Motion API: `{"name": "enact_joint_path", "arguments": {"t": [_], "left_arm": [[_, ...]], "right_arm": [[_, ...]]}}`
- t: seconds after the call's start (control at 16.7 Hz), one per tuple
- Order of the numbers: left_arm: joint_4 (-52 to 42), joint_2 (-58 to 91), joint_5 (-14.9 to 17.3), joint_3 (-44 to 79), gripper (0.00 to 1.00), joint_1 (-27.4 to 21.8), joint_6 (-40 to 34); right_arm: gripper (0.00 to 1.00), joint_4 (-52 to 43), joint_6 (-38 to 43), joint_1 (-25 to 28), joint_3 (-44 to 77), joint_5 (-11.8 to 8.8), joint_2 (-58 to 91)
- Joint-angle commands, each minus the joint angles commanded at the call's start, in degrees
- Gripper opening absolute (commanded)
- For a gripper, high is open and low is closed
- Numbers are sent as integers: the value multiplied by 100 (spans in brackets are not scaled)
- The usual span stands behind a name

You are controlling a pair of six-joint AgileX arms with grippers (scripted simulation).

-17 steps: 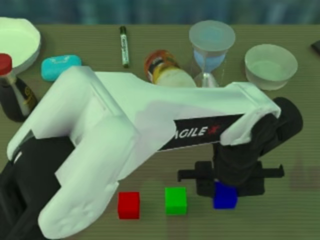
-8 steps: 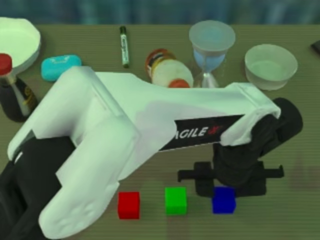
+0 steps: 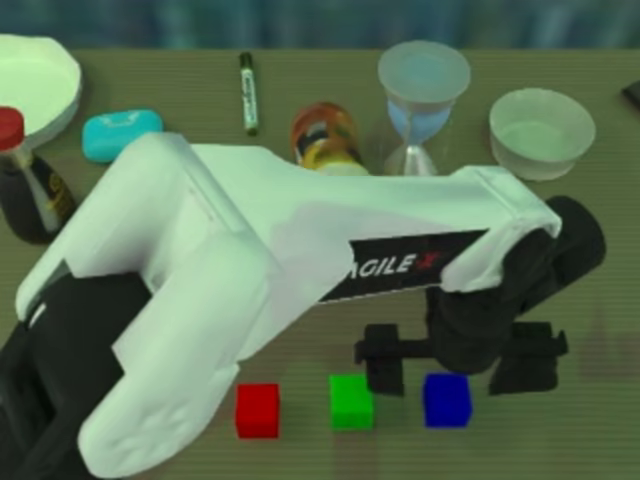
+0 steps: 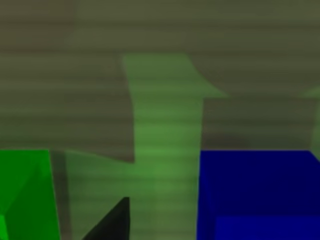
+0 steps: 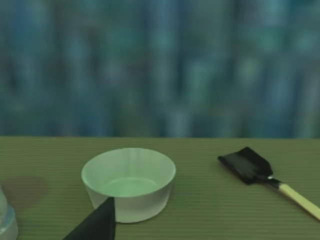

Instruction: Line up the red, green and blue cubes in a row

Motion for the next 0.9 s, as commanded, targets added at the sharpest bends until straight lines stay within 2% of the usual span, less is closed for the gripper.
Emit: {"name": "enact_joint_path", "arguments": {"t": [0.42, 0.72, 0.9], "left_arm": [[-100, -22, 7, 89, 100, -8, 3], [-1076, -268, 1, 774, 100, 43, -27], [-1352, -370, -5, 983, 100, 83, -39]], "right_arm": [[100, 0, 0, 0, 0, 0, 0], [100, 0, 0, 0, 0, 0, 0], [100, 0, 0, 0, 0, 0, 0]]}}
